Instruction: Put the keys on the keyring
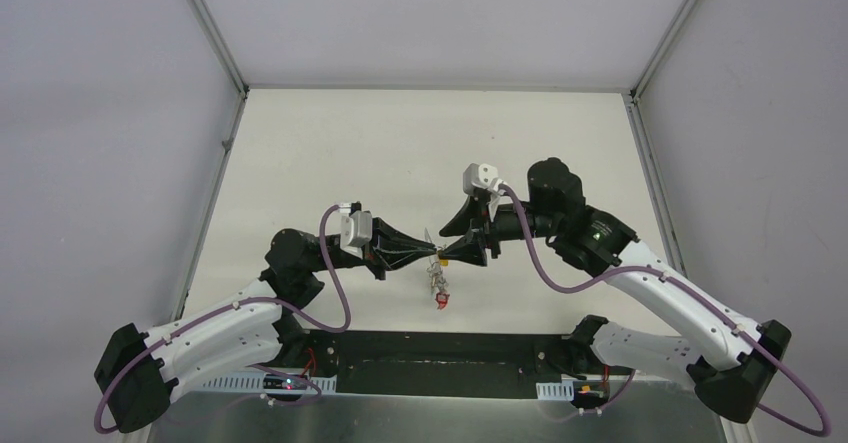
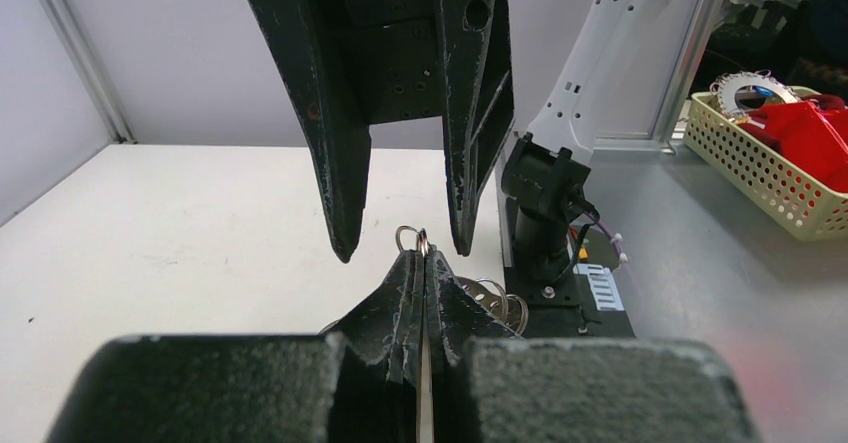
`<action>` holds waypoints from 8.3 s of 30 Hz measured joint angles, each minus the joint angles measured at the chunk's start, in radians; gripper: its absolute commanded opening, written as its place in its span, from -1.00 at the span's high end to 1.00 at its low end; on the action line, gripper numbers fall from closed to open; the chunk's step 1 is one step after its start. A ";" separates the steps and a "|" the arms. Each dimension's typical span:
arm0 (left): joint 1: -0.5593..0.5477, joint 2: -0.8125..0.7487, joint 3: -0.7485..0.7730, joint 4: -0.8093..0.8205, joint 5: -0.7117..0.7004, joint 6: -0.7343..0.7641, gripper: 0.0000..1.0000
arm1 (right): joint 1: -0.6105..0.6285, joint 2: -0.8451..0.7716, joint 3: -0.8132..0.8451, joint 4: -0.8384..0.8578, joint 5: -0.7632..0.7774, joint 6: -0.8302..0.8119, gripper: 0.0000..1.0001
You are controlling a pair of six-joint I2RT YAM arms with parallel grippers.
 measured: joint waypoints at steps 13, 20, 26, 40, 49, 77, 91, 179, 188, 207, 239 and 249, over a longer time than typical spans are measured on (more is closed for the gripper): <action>0.000 -0.034 0.000 -0.079 0.004 0.009 1.00 | 0.000 -0.039 0.000 0.000 0.000 0.000 0.05; 0.000 -0.057 0.004 -0.164 0.003 0.037 1.00 | 0.000 -0.049 0.015 -0.010 0.000 0.000 -0.97; 0.000 -0.080 0.009 -0.224 -0.010 0.055 1.00 | 0.000 -0.024 0.127 -0.064 0.093 0.067 -0.99; 0.000 -0.091 0.040 -0.363 -0.076 0.076 1.00 | -0.164 0.048 0.059 0.039 -0.091 0.283 -0.93; 0.000 -0.091 0.040 -0.331 -0.060 0.073 1.00 | -0.164 -0.012 -0.189 0.304 -0.257 0.330 -0.58; 0.000 -0.074 0.040 -0.241 -0.005 0.047 1.00 | -0.083 0.069 -0.210 0.473 -0.291 0.377 1.00; 0.000 -0.098 0.042 -0.298 -0.009 0.059 0.26 | -0.079 0.069 -0.198 0.412 -0.296 0.348 1.00; 0.000 0.106 0.228 -0.578 0.078 0.124 1.00 | -0.022 0.452 0.475 -0.776 -0.110 -0.056 0.93; 0.000 0.038 0.154 -0.513 0.037 0.094 1.00 | -0.021 0.390 0.425 -0.675 -0.093 -0.025 -0.30; 0.000 -0.085 -0.029 -0.173 -0.090 -0.012 1.00 | -0.108 0.176 0.192 -0.229 -0.176 0.191 -0.06; 0.000 -0.100 -0.029 -0.168 -0.125 -0.023 1.00 | -0.108 0.255 0.180 -0.360 -0.203 0.113 1.00; 0.000 -0.108 -0.032 -0.183 -0.132 -0.022 1.00 | -0.105 0.257 0.180 -0.382 -0.197 0.096 0.93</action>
